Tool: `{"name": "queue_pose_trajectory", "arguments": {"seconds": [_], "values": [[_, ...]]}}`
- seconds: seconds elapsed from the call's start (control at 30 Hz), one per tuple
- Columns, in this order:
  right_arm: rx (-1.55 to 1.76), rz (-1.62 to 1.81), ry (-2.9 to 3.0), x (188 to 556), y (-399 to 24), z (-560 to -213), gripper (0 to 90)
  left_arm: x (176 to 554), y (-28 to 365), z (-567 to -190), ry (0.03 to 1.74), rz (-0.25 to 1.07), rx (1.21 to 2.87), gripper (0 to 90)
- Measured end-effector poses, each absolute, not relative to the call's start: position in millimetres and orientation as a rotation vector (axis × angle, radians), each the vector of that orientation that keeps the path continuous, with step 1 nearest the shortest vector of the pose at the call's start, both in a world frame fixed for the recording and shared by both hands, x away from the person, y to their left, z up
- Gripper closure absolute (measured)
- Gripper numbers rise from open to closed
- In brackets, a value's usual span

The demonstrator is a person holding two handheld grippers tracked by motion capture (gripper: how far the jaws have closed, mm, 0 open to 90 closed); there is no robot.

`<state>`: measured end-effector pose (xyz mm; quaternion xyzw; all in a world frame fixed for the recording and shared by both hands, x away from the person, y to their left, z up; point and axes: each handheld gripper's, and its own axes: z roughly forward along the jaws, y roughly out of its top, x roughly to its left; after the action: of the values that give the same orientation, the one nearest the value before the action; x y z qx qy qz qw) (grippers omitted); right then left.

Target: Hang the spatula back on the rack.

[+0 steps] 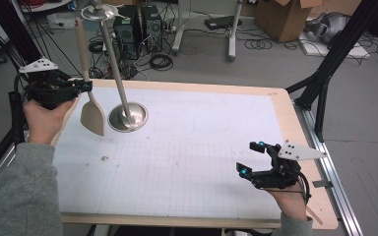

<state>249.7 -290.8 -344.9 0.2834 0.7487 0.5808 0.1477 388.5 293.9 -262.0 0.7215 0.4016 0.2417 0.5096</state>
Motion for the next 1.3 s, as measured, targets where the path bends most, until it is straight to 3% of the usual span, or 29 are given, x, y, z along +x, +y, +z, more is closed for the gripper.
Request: {"name": "queue_pose_trajectory", "arguments": {"seconds": [0.97,1.3], "values": [[0.825,1.678,2.147,247.8,-294.9,-345.6,13.8,400.4,281.6,-266.3,0.98,0.628,1.738,76.4],[0.821,1.678,2.145,246.7,-293.6,-344.5,13.8,387.8,292.7,-267.8,0.989,0.607,1.694,49.7]]}}
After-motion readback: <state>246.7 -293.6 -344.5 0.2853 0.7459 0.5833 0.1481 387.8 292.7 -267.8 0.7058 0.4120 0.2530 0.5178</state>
